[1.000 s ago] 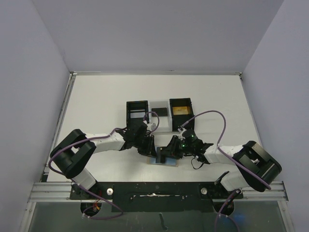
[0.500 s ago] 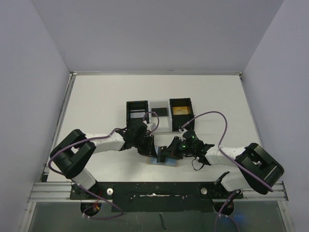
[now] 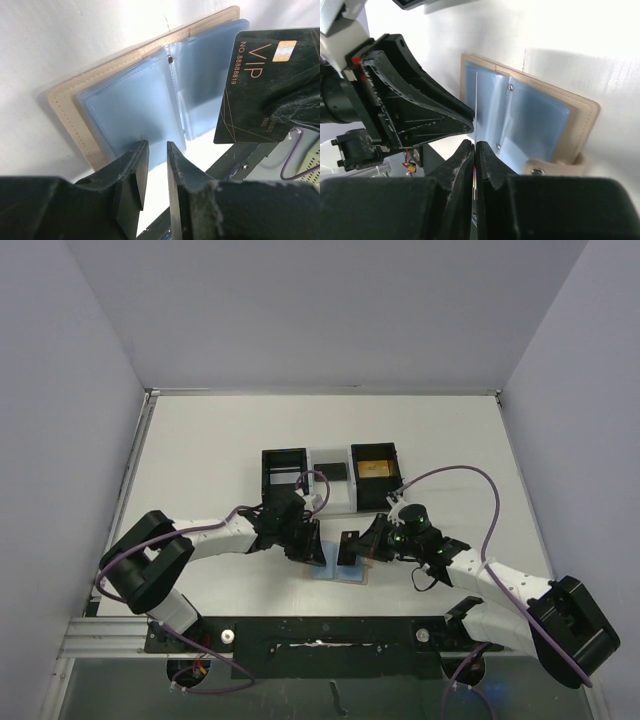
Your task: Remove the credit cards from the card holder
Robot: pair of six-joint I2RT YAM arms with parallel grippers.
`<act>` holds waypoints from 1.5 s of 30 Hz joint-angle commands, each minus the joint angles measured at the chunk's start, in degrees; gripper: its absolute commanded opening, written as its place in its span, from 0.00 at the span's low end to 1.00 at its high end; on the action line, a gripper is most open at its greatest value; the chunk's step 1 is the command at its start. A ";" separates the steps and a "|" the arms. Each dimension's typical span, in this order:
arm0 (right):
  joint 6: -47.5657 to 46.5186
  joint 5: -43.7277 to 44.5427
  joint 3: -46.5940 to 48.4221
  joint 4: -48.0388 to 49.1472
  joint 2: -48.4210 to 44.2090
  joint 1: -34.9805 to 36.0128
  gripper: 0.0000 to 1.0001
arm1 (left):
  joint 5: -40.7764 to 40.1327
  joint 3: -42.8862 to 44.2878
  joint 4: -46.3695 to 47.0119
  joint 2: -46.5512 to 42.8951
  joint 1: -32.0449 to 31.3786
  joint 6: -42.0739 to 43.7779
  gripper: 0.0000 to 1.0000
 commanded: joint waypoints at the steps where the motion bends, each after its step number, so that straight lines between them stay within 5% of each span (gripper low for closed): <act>1: -3.42 -0.01 1.93 -0.48 -0.86 -0.20 0.00 | -5.05 -0.24 -3.49 -3.12 0.10 0.95 0.24; 8: -6.03 2.05 2.88 3.17 -1.12 2.12 0.00 | -8.30 0.23 -4.91 -9.25 0.23 0.94 0.32; 17: -19.39 17.59 5.62 4.62 -5.19 12.49 0.00 | -16.57 0.60 -9.77 -21.70 3.09 2.64 0.52; 22: -34.20 30.40 2.77 12.51 -10.24 19.08 0.00 | -19.64 -0.49 -12.09 -31.22 8.74 3.30 0.71; 30: -53.20 46.63 7.17 8.78 -11.33 20.08 0.00 | -22.21 0.99 -20.20 -41.25 23.73 9.81 0.72; 38: -56.36 34.51 16.36 1.09 -7.10 6.40 0.00 | -18.85 2.43 -21.55 -40.48 39.22 16.86 0.73; 45: -68.60 25.52 24.07 -0.04 0.82 3.80 0.00 | -20.98 -1.72 -16.45 -42.79 39.82 16.64 0.73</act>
